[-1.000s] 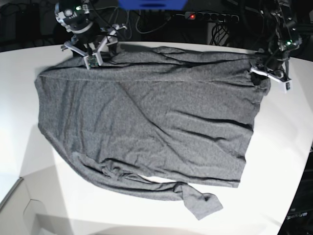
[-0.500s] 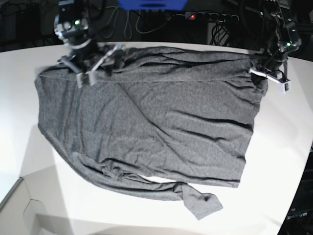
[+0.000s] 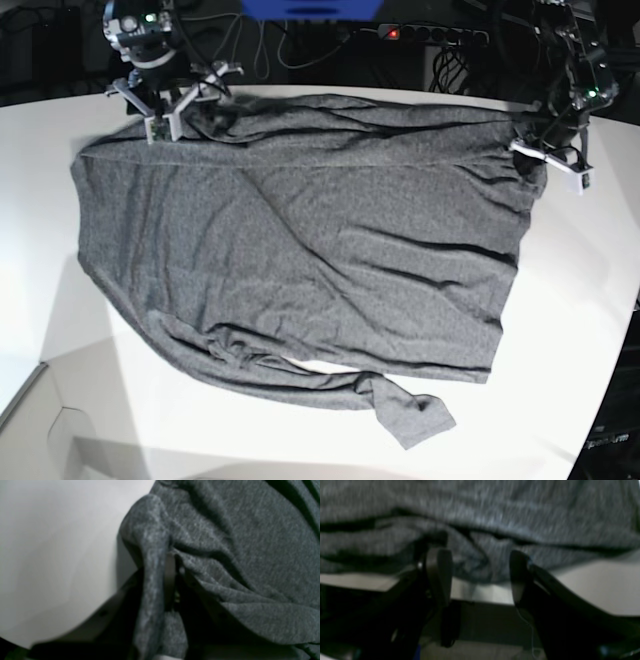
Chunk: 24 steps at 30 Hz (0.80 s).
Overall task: Layout the t-shirt on the table in an organized manner, then fold the t-shirt properly
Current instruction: 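Pull the collar corner outward with the right gripper, left holding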
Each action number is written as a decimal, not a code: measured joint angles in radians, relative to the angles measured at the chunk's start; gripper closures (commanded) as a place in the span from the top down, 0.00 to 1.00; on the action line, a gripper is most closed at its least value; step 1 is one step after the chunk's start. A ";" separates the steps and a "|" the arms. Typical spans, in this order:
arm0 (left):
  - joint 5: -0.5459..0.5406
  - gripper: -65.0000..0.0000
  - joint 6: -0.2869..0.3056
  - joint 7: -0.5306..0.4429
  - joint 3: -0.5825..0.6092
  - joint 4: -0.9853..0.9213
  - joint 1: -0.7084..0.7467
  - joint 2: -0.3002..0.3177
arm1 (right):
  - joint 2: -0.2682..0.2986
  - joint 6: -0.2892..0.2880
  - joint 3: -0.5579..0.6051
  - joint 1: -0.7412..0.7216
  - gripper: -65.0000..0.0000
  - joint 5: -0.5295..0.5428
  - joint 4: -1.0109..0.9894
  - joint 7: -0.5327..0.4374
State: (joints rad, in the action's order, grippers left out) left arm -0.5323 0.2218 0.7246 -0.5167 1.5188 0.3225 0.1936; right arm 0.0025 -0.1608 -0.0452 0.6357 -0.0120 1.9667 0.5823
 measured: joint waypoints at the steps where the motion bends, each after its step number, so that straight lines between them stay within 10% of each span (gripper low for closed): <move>1: 0.000 0.00 0.000 0.000 0.000 0.000 0.000 0.000 | 0.000 0.000 0.001 0.005 0.56 0.000 0.000 -0.003; 24: -0.001 0.00 0.000 0.011 0.002 -0.005 -0.016 0.014 | -0.002 0.003 0.179 -0.034 0.56 0.008 -0.076 -0.003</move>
State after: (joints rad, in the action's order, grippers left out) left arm -0.5335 0.2222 0.7361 -0.5152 1.5135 0.3061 0.2077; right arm 0.0002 -0.1577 0.1333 0.6018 -0.0040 1.8904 0.5789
